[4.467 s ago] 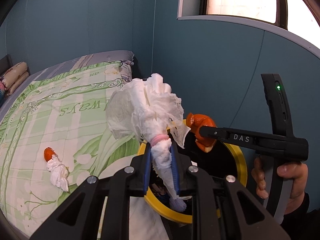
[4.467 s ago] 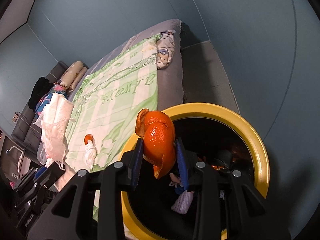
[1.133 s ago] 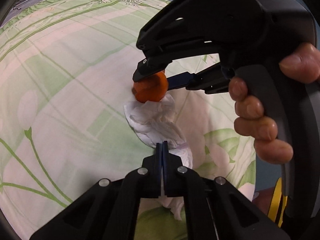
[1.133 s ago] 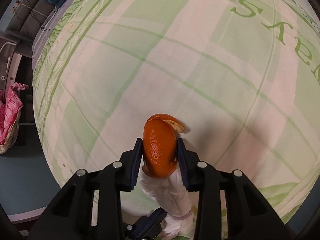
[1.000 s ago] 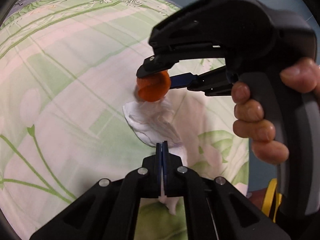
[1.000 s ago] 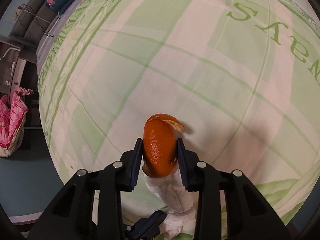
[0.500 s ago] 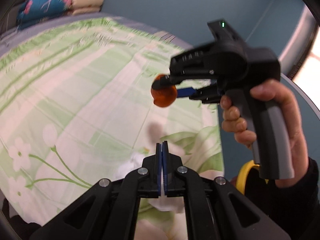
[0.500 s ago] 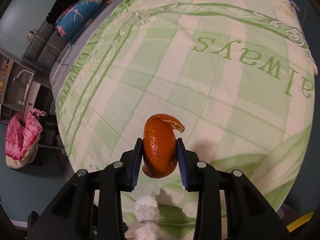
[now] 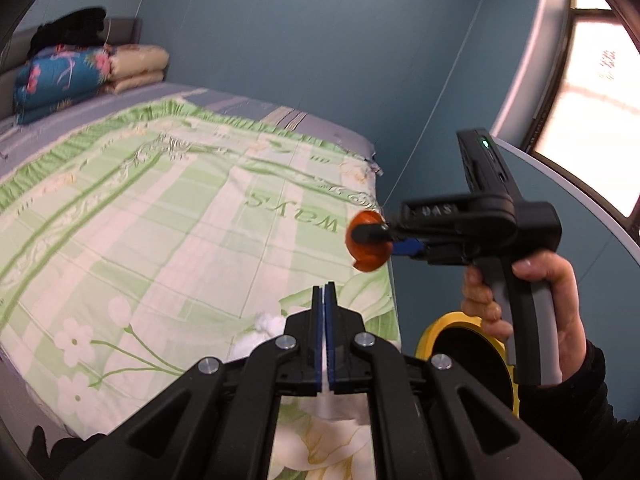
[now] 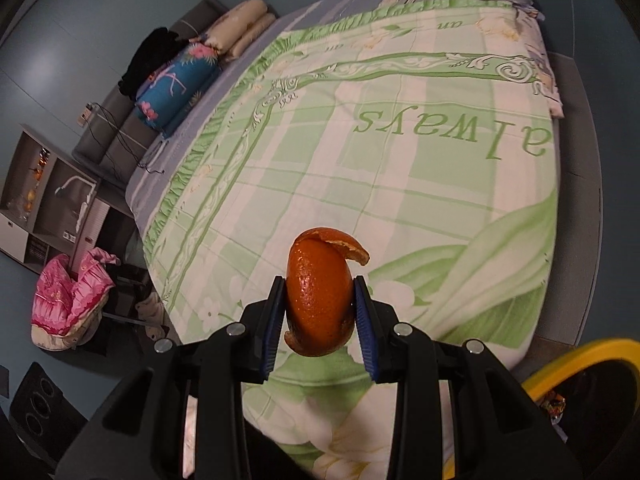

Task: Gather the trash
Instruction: 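Carry the tissue and orange peel with both tools over the yellow bin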

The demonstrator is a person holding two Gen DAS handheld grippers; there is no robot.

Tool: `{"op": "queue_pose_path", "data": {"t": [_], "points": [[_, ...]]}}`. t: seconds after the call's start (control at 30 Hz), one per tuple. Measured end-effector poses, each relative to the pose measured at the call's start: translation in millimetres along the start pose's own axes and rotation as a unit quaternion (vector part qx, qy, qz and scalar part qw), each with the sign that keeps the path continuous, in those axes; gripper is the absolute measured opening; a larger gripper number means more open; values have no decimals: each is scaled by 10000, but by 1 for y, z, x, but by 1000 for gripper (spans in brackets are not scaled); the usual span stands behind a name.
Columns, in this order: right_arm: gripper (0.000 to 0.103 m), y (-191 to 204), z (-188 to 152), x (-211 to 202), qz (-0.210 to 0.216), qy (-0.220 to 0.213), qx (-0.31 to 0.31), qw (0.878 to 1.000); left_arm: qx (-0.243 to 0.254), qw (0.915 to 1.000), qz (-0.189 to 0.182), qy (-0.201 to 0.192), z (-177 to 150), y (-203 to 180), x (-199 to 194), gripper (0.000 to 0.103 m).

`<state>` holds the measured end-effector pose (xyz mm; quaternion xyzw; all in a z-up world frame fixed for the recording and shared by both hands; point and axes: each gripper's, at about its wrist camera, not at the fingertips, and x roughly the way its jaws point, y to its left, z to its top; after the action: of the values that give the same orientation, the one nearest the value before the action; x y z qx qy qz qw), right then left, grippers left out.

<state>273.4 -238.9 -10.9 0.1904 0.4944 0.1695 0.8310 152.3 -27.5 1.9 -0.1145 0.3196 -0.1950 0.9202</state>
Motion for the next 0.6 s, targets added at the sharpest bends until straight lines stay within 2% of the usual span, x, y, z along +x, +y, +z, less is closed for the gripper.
{"op": "queue_pose_path", "data": {"t": [0.4, 0.6], "points": [[32, -33, -70, -79, 304, -608, 376, 9970, 446, 9974, -516, -239, -3, -56, -47, 1], [32, -48, -101, -116, 157, -1045, 424, 9935, 788, 9946, -598, -320, -7, -87, -55, 1]]}}
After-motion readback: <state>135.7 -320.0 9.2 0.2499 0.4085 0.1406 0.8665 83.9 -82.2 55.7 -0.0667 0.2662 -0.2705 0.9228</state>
